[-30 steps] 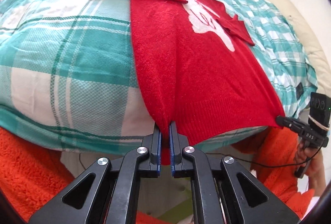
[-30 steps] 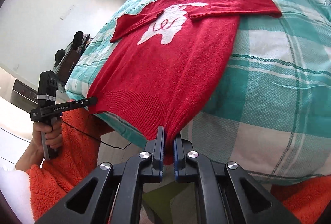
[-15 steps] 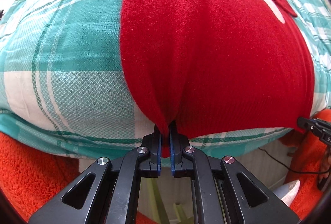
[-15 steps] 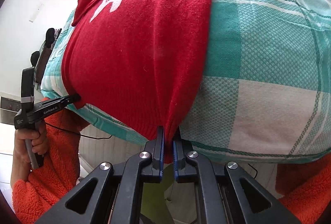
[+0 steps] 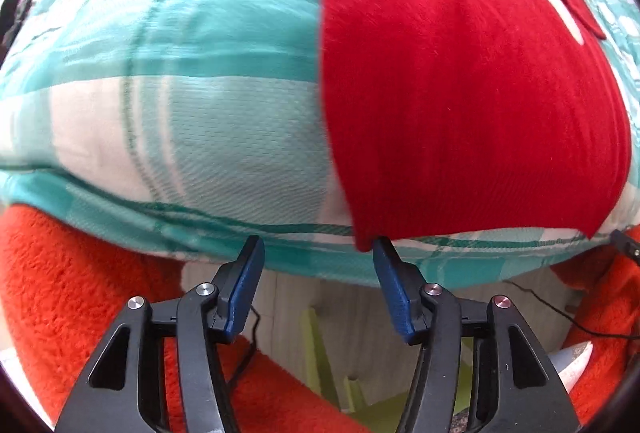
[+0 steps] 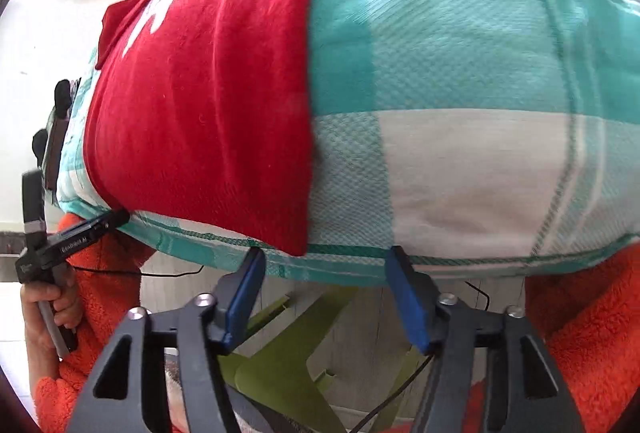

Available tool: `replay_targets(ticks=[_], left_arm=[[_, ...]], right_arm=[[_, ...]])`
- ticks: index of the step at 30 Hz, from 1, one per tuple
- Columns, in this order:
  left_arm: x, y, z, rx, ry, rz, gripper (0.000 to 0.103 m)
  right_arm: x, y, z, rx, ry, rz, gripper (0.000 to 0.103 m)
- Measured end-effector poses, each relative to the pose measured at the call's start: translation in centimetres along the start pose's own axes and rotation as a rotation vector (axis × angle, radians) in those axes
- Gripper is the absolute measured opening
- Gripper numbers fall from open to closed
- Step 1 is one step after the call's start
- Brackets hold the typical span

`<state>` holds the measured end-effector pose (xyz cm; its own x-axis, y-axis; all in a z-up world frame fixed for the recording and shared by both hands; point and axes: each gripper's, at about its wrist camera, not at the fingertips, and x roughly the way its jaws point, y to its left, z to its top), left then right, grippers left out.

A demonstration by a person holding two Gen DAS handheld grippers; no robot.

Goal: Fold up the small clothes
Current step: 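Grasp a sleeve cuff with the right tool, pull it straight, release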

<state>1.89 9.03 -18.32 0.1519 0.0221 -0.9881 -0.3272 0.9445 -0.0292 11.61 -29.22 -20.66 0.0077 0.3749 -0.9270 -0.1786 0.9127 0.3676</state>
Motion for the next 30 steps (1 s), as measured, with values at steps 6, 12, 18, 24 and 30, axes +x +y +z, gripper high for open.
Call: replay_targets(ticks=[6, 12, 18, 24, 30], left_arm=[[-3.7, 6.4, -0.7, -0.288, -0.249, -0.073, 0.079], [-2.3, 6.3, 0.7, -0.331, -0.239, -0.074, 0.079], [-3.4, 6.1, 0.5, -0.342, -0.252, -0.092, 0.079], [-3.3, 6.8, -0.2, -0.361, -0.251, -0.103, 0.079], [-3.0, 5.5, 0.6, -0.331, -0.240, -0.073, 0.079]], right_arm=[[-7.9, 0.7, 2.1, -0.195, -0.261, -0.307, 0.066], [-6.0, 9.6, 11.4, -0.637, -0.455, -0.342, 0.066], [4.5, 15.3, 18.8, -0.917, -0.352, -0.461, 0.055], [-4.0, 8.8, 22.2, -0.574, -0.525, -0.377, 0.008], [-16.3, -10.0, 22.3, -0.041, -0.689, -0.396, 0.008]])
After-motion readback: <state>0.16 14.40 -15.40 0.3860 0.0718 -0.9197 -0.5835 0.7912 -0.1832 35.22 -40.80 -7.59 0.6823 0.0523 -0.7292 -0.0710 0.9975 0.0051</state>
